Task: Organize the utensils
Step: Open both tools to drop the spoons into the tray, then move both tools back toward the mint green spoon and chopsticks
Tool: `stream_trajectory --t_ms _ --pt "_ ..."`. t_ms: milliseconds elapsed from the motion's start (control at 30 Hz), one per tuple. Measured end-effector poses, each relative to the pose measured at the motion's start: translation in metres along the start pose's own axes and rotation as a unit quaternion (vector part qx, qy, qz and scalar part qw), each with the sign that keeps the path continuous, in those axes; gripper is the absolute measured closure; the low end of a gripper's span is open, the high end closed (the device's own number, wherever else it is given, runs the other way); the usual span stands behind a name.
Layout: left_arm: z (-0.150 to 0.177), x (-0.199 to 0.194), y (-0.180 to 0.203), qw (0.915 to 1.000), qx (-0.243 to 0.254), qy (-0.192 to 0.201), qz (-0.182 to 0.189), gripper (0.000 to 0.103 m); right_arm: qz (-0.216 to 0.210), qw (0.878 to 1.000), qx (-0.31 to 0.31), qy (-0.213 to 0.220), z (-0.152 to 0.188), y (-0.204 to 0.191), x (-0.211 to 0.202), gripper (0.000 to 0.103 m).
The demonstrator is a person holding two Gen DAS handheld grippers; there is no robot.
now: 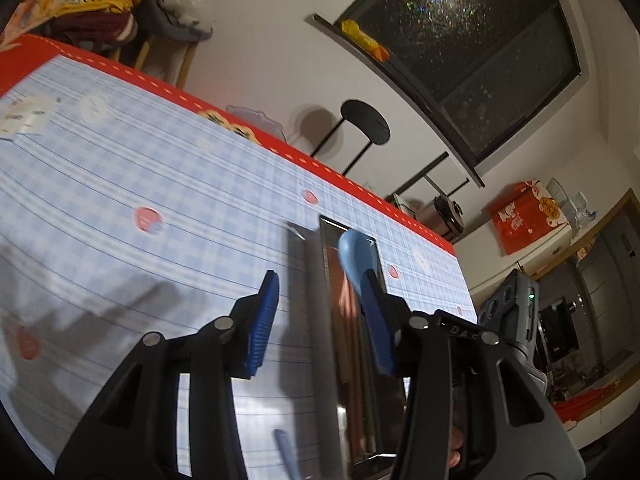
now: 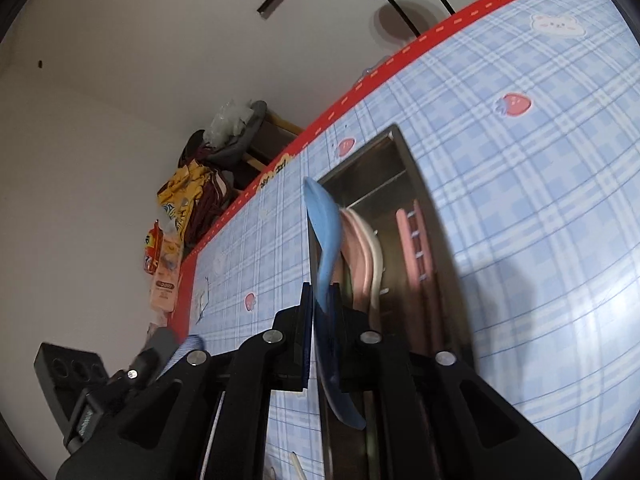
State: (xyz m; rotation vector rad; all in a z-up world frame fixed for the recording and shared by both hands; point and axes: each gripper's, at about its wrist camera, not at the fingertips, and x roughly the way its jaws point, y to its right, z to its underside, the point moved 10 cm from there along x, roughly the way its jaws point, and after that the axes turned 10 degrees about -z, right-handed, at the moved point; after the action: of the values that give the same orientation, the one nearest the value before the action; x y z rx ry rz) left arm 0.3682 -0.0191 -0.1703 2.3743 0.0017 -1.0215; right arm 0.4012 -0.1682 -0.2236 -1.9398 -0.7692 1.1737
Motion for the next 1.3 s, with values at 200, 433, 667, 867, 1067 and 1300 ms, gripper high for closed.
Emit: stream_trajectory --t_ms 200,433,667,867,1067,1300 --pt "-0.004 -0.029 -0.021 0.9995 0.012 0.021 -0.018 0.042 0.032 0.998 -0.047 0.028 0.001 -0.021 -0.028 0.041" --pt "0.002 -0.08 -0.034 0.9946 0.059 0.064 -0.056 0.011 0.099 0.981 -0.16 0.04 0.021 -0.048 -0.074 0.006" --pt "0.031 -0.125 -0.049 0.9799 0.14 0.086 -0.113 0.006 0.146 0.961 -0.236 0.016 0.076 -0.047 -0.102 0.006" --pt "0.072 -0.151 -0.06 0.9627 0.216 0.086 -0.139 0.006 0.154 0.951 -0.268 -0.003 0.13 -0.037 -0.112 0.006" --pt "0.124 -0.163 -0.074 0.9575 0.252 0.063 -0.127 0.006 0.138 0.948 -0.287 0.004 0.174 -0.033 -0.116 0.006" --pt "0.169 -0.162 -0.092 0.9638 0.241 0.027 -0.11 0.006 0.147 0.932 -0.33 -0.004 0.215 -0.031 -0.112 0.006"
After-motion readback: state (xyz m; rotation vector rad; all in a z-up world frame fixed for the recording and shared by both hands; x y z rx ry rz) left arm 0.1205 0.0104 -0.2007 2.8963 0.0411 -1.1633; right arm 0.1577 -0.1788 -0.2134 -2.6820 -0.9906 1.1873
